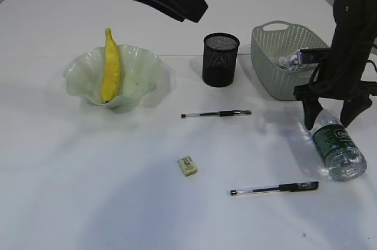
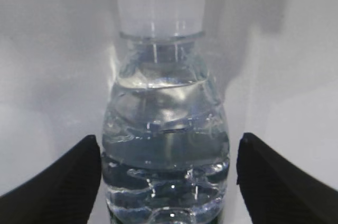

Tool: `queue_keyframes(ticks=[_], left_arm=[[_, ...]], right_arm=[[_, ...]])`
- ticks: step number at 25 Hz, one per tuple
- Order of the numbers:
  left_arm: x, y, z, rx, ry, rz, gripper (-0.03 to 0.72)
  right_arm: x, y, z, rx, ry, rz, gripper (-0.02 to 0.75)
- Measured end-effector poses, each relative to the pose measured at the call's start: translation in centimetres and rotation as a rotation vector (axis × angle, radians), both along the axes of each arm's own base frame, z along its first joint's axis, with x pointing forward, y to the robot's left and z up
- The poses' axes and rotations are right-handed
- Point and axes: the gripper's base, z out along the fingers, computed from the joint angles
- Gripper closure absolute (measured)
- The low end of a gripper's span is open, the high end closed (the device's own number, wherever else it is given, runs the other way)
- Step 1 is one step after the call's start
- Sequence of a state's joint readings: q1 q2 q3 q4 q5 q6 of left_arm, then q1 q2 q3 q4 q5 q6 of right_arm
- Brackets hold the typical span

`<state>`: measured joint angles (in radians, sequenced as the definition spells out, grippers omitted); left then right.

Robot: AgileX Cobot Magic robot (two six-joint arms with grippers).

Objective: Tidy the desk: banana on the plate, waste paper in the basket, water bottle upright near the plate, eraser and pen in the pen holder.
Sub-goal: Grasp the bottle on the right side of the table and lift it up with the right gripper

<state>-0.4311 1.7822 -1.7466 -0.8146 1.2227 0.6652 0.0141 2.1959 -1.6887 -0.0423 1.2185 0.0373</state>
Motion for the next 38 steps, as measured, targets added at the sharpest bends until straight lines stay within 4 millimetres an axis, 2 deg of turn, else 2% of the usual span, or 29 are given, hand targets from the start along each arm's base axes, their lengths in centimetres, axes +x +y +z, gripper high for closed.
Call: queue_keyframes(ticks=[18, 25, 38], left_arm=[[0.0, 0.0, 0.0, 0.000, 0.000, 0.000, 0.331], [0.0, 0.0, 0.0, 0.002, 0.001, 0.000, 0.331], [0.1, 0.2, -0.2, 0.032, -0.004, 0.008, 0.331]], right_arm=[[0.4, 0.1, -0.1, 0.020, -0.036, 0.100, 0.148], [0.4, 0.2, -1.6, 0.025, 0.002, 0.102, 0.149], [0.7, 0.2, -1.2, 0.025, -0.005, 0.106, 0.149]])
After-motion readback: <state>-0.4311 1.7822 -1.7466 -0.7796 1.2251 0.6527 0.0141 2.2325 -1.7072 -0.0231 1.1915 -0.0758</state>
